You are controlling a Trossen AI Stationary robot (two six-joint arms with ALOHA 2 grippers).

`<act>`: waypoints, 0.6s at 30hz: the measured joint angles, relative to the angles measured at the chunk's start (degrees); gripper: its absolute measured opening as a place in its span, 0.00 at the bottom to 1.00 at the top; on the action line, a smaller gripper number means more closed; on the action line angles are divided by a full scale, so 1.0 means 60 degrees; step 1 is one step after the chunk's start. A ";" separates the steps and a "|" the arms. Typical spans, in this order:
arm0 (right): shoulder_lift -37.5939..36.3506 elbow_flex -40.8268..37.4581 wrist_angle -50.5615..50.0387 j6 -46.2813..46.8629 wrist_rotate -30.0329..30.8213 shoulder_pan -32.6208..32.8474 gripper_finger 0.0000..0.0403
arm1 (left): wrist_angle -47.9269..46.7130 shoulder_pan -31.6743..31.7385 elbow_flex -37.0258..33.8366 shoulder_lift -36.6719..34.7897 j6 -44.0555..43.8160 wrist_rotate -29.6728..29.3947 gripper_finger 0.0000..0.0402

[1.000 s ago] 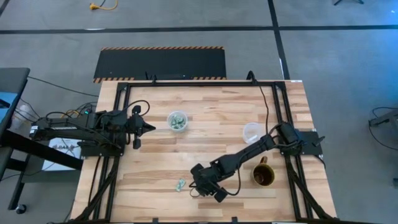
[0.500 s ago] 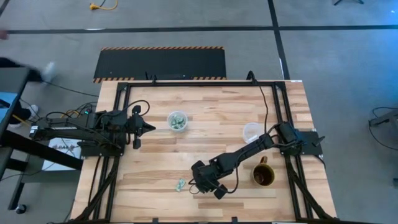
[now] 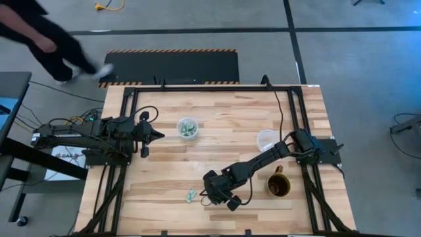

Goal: Pick and place Stevia / Truvia into bins
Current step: Put the white stevia packet into the left transparent container

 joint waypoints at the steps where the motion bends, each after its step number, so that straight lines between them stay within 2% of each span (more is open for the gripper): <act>1: 0.0000 0.0000 -0.0016 0.0000 0.0000 0.0000 0.26 | 0.0000 -0.0004 0.0000 0.0002 0.0000 -0.0002 0.00; 10: 0.0000 0.0000 -0.0196 0.0073 -0.0026 -0.0064 0.14 | 0.0000 -0.0003 0.0000 0.0000 0.0000 -0.0003 0.00; 15: -0.0021 0.0000 -0.0196 0.0076 -0.0029 -0.0188 0.03 | 0.0000 -0.0004 0.0000 0.0004 0.0000 0.0000 0.00; 18: -0.0040 0.0115 -0.0410 0.0076 0.0053 -0.0200 0.02 | 0.0000 0.0000 0.0000 0.0003 0.0000 0.0000 0.00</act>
